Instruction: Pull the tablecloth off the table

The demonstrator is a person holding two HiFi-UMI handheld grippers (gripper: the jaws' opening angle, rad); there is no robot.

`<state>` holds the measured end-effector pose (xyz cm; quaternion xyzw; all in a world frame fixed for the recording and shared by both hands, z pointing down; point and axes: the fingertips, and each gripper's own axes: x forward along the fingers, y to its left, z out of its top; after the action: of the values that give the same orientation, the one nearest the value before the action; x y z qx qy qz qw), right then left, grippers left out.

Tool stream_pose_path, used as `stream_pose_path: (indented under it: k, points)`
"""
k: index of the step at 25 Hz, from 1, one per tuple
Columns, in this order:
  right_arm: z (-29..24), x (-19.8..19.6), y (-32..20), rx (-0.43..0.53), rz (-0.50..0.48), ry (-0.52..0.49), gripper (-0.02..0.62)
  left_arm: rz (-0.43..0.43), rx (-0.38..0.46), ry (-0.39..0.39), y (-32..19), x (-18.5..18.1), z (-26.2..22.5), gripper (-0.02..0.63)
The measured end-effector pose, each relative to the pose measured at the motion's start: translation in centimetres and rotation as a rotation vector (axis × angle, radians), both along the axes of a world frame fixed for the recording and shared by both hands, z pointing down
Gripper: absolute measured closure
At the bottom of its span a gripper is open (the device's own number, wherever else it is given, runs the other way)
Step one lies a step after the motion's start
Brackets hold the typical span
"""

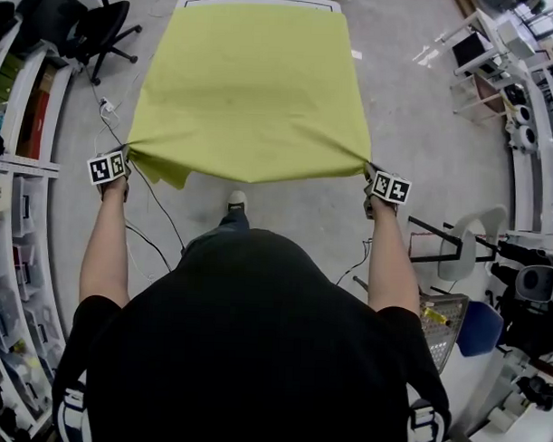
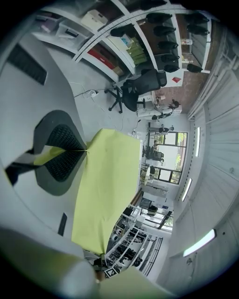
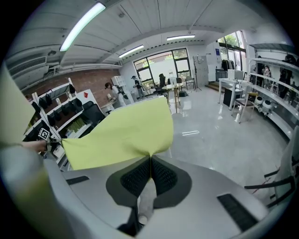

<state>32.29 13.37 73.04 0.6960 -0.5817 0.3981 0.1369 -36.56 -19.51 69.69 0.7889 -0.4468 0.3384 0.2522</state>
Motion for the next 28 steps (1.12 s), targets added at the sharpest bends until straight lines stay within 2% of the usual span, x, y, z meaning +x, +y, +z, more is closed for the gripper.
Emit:
stream_pose_path:
  k: [5, 12, 21, 28]
  points:
    - [0.8, -1.5, 3.4, -0.005, -0.018, -0.014, 0.574, -0.008, 0.013, 0.001, 3.2, -0.1, -0.6, 0.586]
    - [1.6, -3.2, 8.8, -0.006, -0.003, -0.037, 0.574, -0.018, 0.020, 0.002, 7.6, -2.0, -1.1, 0.586]
    - [2.5, -7.1, 14.1, -0.007, 0.033, -0.060, 0.574, -0.042, -0.004, 0.026, 11.0, -6.4, 0.3, 0.586]
    - [2.2, -10.0, 18.2, -0.018, 0.061, -0.039, 0.574, -0.021, -0.019, 0.060, 13.8, -8.5, 1.4, 0.586]
